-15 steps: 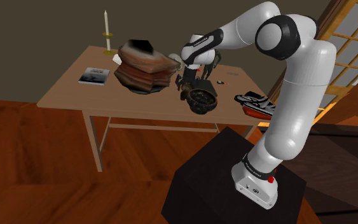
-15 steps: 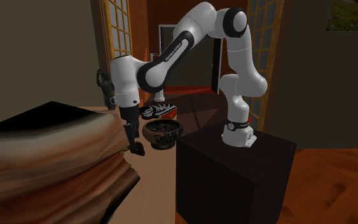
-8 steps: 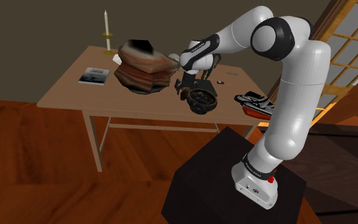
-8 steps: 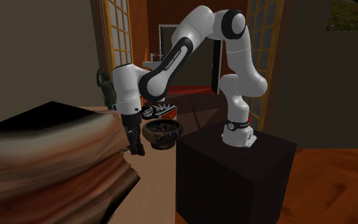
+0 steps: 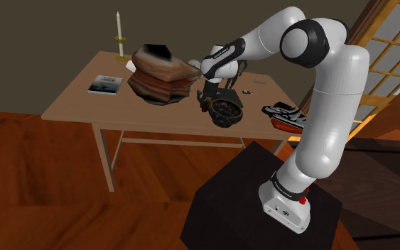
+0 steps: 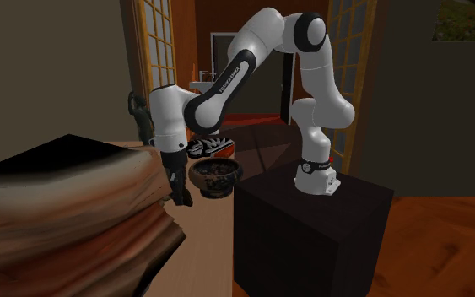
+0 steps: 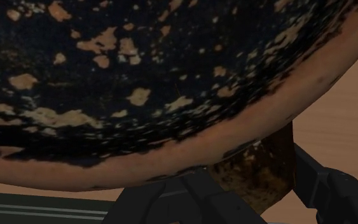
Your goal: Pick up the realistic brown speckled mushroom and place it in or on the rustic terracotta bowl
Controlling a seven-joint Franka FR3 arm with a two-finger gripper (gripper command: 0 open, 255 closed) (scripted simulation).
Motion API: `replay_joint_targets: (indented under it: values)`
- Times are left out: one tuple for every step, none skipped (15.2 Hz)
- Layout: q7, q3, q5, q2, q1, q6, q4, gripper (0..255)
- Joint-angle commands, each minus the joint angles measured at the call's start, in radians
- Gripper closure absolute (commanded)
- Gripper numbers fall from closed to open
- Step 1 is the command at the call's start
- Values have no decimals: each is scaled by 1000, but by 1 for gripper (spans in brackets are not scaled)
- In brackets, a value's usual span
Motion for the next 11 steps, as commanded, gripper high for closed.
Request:
replay_joint_targets:
  values:
    - [0, 0, 0, 0, 0, 0, 0, 255]
    - [0, 0, 0, 0, 0, 0, 0, 255]
    - [0, 0, 0, 0, 0, 0, 0, 255]
    - [0, 0, 0, 0, 0, 0, 0, 255]
    - [0, 0, 0, 0, 0, 0, 0, 255]
    - [0, 0, 0, 0, 0, 0, 0, 255]
    - [0, 0, 0, 0, 0, 0, 0, 255]
    - [3, -2, -4, -9, 1, -10, 2, 255]
    - [6, -4, -8, -19, 3, -21, 3, 255]
    - [9, -6, -12, -28, 4, -32, 6, 255]
    - [12, -8, -17, -37, 5, -43, 8, 255]
